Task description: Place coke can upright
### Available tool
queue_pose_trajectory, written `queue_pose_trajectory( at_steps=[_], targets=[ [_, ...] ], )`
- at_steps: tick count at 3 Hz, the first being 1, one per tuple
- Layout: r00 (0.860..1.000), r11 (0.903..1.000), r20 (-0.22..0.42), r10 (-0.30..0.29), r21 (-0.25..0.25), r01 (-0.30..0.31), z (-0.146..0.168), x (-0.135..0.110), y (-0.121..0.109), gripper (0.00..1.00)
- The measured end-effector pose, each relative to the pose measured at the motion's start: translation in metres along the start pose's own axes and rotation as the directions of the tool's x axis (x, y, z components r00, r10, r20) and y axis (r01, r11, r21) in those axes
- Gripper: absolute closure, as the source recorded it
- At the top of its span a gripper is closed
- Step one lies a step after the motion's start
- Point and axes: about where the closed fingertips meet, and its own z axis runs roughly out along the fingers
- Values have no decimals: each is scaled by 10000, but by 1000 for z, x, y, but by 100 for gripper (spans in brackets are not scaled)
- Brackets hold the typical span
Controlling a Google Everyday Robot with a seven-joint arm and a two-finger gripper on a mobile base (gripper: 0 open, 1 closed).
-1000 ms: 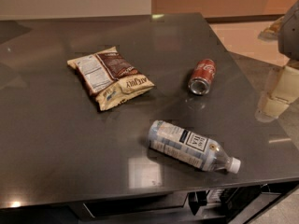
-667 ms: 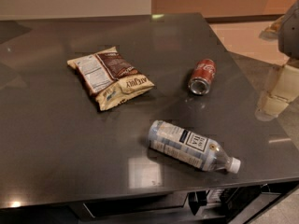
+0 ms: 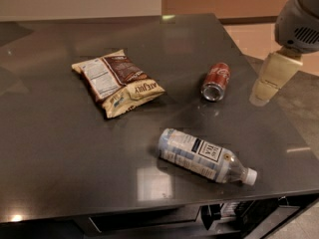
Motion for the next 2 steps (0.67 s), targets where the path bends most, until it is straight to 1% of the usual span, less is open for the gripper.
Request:
queue_pose_trajectory(
  at_steps=[1, 2],
  targets=[
    [9866, 9864, -329, 1601, 442, -1586, 18, -8, -31, 0],
    [9475, 9463, -307, 3183, 702, -3156, 36, -17, -51, 0]
  ],
)
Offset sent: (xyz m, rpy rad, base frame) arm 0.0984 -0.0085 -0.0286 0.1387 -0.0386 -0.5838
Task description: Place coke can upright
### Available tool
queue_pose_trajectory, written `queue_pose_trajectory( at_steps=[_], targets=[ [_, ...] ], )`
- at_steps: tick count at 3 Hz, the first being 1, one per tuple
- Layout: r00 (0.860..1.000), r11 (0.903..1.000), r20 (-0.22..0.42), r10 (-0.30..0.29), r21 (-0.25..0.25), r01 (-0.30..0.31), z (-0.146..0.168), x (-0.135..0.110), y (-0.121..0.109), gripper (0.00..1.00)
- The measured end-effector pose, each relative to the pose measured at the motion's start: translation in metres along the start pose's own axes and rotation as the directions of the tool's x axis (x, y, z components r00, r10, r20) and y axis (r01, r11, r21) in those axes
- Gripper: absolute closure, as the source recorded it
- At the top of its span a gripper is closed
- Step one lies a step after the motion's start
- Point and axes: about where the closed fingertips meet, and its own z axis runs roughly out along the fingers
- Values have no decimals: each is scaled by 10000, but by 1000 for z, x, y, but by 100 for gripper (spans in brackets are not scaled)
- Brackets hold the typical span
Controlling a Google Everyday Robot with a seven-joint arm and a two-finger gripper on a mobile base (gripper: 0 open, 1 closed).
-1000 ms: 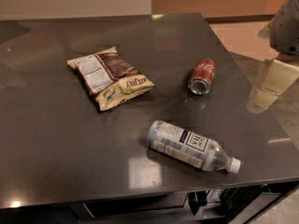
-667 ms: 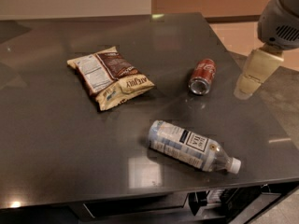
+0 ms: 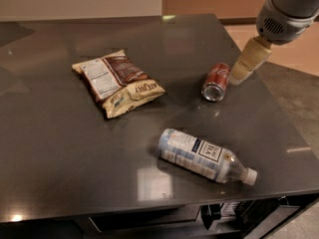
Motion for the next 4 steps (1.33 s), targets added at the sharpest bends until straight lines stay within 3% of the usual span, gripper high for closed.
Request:
queue_pose_trajectory(
  at_steps=[1, 2, 3, 4],
  targets=[
    [9861, 9863, 218, 1648, -72, -1647, 21, -11, -4, 0],
    [9469, 9474, 316, 3199, -165, -3196, 40, -21, -4, 0],
    [9469, 9474, 316, 3199, -164, -3195, 40, -21, -4, 0],
    [9378, 9365, -91, 3470, -513, -3470, 46, -28, -3, 0]
  ],
)
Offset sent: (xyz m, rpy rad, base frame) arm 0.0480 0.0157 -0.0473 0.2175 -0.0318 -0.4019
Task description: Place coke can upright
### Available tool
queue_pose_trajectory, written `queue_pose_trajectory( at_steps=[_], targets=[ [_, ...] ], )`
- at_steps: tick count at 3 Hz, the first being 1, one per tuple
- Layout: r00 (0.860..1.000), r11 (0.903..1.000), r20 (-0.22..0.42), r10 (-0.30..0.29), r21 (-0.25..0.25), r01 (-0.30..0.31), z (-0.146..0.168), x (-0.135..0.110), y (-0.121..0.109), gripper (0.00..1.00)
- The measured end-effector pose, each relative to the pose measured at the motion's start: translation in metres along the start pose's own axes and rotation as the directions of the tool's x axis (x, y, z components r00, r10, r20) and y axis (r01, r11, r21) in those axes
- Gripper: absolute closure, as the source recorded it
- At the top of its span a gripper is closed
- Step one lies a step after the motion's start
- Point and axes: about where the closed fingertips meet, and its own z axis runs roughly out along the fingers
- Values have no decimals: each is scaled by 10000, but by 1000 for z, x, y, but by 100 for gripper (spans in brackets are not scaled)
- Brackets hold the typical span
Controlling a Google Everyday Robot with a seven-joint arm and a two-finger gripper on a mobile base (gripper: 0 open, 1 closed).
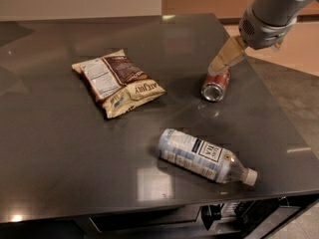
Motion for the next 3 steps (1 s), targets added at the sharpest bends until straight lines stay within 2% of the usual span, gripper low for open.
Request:
queue_pose_trajectory(
  at_steps=[1, 2, 3],
  targets=[
    [9953, 9952, -581, 774, -553, -806, 13, -17, 6, 0],
    [9783, 9782, -1062, 1781, -889, -1877, 25, -32, 12, 0],
    [9390, 9432, -1557, 3066, -826, -3217, 37, -34, 16, 0]
  ],
)
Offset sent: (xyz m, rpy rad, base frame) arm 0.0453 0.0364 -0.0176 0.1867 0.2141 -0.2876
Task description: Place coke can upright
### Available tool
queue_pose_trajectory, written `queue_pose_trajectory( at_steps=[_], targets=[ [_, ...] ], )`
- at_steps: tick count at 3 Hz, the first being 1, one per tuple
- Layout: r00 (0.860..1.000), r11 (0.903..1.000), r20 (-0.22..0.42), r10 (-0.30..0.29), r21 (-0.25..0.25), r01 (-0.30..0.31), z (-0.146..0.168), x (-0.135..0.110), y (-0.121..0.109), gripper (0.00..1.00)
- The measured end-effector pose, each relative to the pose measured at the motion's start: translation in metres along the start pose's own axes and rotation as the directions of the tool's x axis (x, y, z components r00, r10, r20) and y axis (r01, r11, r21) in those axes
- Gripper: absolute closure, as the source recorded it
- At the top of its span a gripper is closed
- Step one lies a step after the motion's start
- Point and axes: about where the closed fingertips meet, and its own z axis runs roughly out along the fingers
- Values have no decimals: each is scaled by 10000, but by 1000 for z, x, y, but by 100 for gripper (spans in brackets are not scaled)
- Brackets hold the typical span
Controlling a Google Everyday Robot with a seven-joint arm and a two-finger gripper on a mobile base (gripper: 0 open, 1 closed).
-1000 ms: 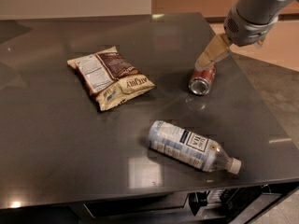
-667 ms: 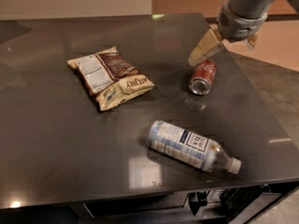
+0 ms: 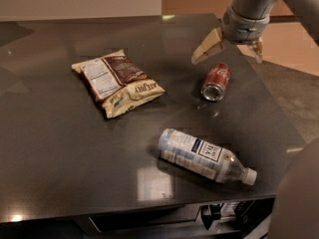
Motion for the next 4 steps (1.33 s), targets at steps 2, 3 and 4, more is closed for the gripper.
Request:
queue_pose_trajectory(
  at_steps=[2, 3, 4],
  targets=[
    [9758, 9795, -890, 1997, -78, -2012, 30, 11, -3, 0],
    [9617, 9676, -1140, 2495, -97, -2522, 44, 8, -4, 0],
    [9519, 9598, -1304, 2772, -77, -2805, 56, 2, -4, 17]
  ],
)
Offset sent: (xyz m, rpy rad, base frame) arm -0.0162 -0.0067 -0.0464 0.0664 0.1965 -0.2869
